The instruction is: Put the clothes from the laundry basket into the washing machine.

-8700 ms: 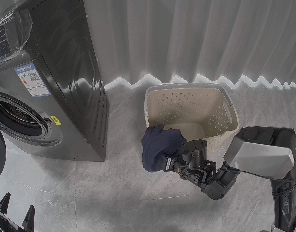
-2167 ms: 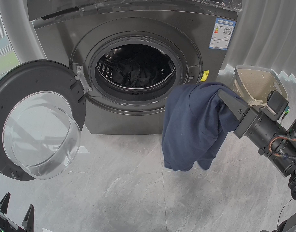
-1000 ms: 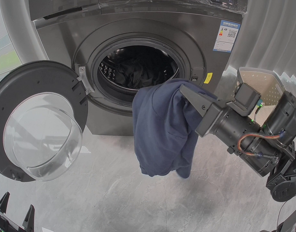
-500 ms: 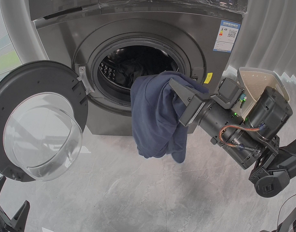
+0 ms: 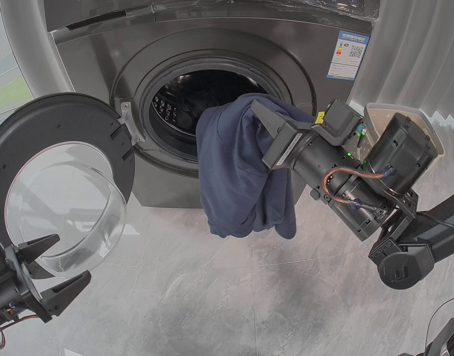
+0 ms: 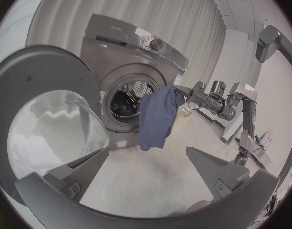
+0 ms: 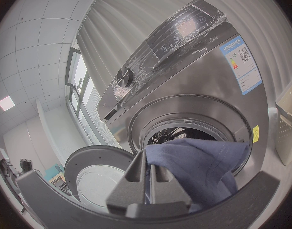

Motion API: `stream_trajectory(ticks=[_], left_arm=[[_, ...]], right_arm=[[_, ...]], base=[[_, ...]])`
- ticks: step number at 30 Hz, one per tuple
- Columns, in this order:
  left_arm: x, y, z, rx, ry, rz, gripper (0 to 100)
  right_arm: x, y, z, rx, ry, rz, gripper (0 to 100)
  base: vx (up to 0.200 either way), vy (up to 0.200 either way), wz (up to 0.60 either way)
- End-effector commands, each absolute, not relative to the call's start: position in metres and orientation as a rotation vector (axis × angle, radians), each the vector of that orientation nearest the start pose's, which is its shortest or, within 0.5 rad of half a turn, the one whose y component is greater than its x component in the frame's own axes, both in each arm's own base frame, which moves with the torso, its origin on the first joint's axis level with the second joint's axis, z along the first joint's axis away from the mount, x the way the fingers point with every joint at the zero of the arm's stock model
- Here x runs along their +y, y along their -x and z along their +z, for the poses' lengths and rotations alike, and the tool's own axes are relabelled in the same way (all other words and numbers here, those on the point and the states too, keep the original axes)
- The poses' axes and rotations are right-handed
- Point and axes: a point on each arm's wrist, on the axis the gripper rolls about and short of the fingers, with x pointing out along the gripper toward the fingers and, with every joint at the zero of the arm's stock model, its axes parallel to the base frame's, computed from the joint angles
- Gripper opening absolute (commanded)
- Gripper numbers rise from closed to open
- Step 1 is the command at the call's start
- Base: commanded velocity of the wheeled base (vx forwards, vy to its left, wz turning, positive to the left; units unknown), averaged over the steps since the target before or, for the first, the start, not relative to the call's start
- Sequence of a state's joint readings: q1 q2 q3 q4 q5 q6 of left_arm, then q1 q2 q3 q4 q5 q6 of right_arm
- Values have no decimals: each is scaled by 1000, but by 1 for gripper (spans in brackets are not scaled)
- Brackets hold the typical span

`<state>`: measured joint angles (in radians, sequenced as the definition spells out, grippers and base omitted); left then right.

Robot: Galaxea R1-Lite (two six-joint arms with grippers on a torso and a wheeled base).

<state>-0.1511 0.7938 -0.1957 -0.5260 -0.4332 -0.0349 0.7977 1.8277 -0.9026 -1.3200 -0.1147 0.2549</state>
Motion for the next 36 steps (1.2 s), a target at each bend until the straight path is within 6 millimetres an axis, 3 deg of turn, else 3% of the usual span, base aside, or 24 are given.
stream_trajectory(ticks=[1, 7, 17, 22, 36], left_arm=[[-47, -126, 153, 265, 60, -712, 100], [-65, -167, 152, 244, 54, -720, 100], [-104, -191, 131, 305, 30, -780, 100], [-112, -204, 126, 322, 40, -785, 100], [-141, -251, 81, 307, 40, -796, 100]], right_arm=[[251, -249, 231, -267, -416, 716, 0], [255, -252, 238, -281, -422, 721, 0], [257, -255, 245, -282, -424, 718, 0], [257, -255, 245, -284, -425, 717, 0], [260, -255, 242, -278, -427, 716, 0]], base=[[0, 0, 0], [0, 0, 0], [0, 0, 0], [0, 0, 0], [0, 0, 0]])
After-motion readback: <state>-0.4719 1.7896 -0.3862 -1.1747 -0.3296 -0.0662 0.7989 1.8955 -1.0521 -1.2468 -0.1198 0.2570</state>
